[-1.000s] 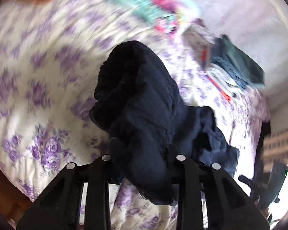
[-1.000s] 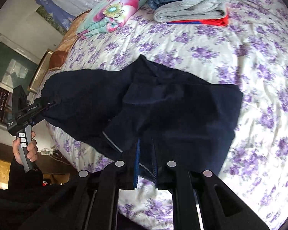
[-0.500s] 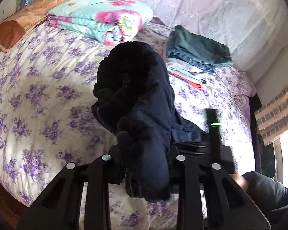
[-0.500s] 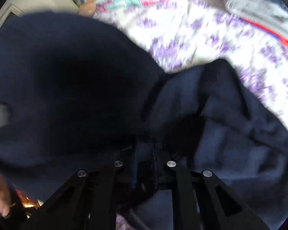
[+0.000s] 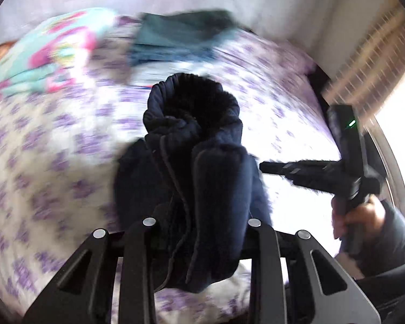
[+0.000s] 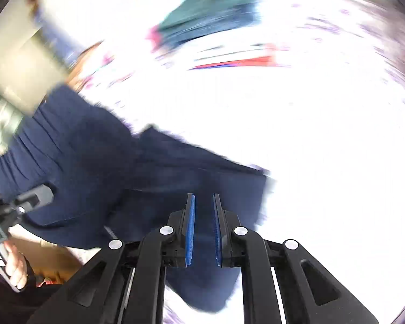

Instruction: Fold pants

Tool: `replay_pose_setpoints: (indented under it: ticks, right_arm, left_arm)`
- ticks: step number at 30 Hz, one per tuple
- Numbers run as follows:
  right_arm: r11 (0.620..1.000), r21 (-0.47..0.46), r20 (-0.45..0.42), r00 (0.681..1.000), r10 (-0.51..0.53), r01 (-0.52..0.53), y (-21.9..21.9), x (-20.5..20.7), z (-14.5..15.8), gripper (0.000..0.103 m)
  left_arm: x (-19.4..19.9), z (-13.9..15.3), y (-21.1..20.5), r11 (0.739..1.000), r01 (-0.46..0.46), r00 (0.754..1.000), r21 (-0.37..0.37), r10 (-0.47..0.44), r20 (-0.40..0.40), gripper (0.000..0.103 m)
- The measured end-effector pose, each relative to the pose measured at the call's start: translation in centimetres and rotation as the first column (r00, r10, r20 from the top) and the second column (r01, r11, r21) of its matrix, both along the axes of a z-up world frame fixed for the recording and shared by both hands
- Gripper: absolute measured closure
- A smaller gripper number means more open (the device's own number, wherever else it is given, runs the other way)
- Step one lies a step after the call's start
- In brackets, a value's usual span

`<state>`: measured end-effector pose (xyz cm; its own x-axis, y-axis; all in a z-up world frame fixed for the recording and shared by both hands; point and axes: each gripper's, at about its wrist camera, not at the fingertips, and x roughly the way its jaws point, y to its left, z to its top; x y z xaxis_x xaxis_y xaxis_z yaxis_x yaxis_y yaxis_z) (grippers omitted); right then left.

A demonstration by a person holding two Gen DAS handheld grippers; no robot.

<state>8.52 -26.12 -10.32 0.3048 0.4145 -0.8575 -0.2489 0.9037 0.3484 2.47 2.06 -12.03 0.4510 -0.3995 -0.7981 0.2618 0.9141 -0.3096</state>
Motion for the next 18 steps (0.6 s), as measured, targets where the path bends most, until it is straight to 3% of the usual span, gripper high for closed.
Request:
replay_pose_setpoints:
  ticks: [3,5,6,8,10,11,12,15,16,18]
  right_arm:
    - [0.988,0.002,-0.004,0.988,-0.152,0.152,-6.0,-2.4,0.3,0.09]
    - [0.975,0.018,-0.024,0.975,-0.221,0.221,-8.1,-3.8,-0.9,0.09]
    - [0.969,0.026,-0.05,0.969,-0.243,0.245,-8.7,-4.1,-1.9,0.09]
    - [0.961,0.028,-0.109,0.957,-0.27,0.275,-9.1,-4.7,-4.1,0.09]
    - [0.964,0.022,-0.124,0.957,-0.262,0.266,-8.8,-4.9,-4.8,0.09]
    - [0.966,0.02,-0.118,0.96,-0.254,0.258,-8.5,-4.9,-4.8,0.09]
    - [0.968,0.019,-0.111,0.963,-0.247,0.251,-8.4,-4.8,-4.6,0.09]
    - [0.973,0.037,-0.088,0.97,-0.225,0.229,-7.9,-4.6,-3.4,0.09]
    - [0.976,0.055,-0.078,0.975,-0.207,0.211,-7.3,-4.1,-2.7,0.09]
    - [0.984,0.098,-0.043,0.988,-0.146,0.15,-5.5,-3.3,-1.3,0.087]
  left_arm:
    - [1.2,-2.1,-5.9,0.988,0.149,0.988,0.033,-0.148,-0.03,0.075]
    - [2.2,-5.4,-10.1,0.966,0.237,0.97,0.103,-0.231,-0.069,0.071]
    - [3.0,-8.8,-12.5,0.949,0.284,0.953,0.14,-0.263,-0.15,0.061]
    - [3.5,-12.9,-15.1,0.92,0.33,0.929,0.21,-0.277,-0.244,0.058]
    - [1.9,-11.7,-16.7,0.874,0.361,0.93,0.324,-0.315,-0.187,0.054]
    - [1.4,-10.7,-16.7,0.874,0.374,0.926,0.309,-0.335,-0.173,0.047]
    - [0.8,-9.0,-15.8,0.897,0.377,0.924,0.231,-0.348,-0.157,0.035]
    - [-0.3,-4.7,-12.2,0.939,0.34,0.934,0.046,-0.332,-0.13,0.029]
    - [-0.6,-3.6,-11.1,0.947,0.32,0.942,0.019,-0.316,-0.112,0.02]
    - [-0.4,-1.4,-7.8,0.973,0.23,0.971,-0.014,-0.231,-0.058,0.012]
